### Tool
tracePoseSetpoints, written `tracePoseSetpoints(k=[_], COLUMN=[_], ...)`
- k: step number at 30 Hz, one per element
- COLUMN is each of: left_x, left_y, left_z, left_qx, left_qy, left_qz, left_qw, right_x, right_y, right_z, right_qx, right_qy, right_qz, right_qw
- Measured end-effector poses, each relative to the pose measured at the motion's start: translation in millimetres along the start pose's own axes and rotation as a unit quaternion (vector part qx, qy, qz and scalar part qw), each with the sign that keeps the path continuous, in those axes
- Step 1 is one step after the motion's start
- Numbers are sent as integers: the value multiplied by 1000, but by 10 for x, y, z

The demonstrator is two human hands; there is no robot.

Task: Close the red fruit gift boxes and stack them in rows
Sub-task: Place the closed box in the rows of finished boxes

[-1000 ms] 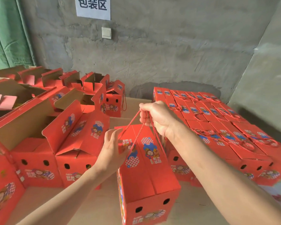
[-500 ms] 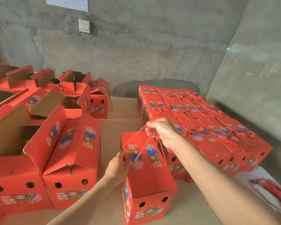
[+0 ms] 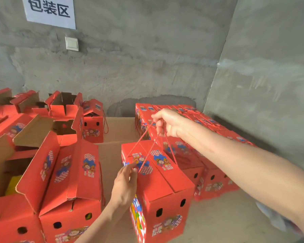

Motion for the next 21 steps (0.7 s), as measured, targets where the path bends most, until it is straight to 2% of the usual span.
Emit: tracePoseSetpoints(k=[5,9,16,21], left_x=[-156,-115,505,1275], left_y=[727,1227,1773,1932], left_z=[-234,-500,-1059,-1628], left_qx=[107,146,60,18], left_qy=[10,-29,-182,-144], left_qz=[25,65,238,265], left_qw=[994,987,952,953], right_x=[-413,-754,-1522,-2264], right_y=[-773,-1272,-1654,-1650], right_z=[109,144,-169,-739], right_qx=[-58,-103,-149,-172], right_qy=[35,74,140,167], right_qz=[-19,-17,-23,-18], right_qw=[998,992,979,971])
Point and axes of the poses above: each hand's wrist, its own z-axis away from the middle knuckle, its own x-axis out of the palm, y = z × x, the point moved 5 cm from there along -z, towards the middle knuckle, and after that the axes turned 1 degree about x, right-handed, at the moved point
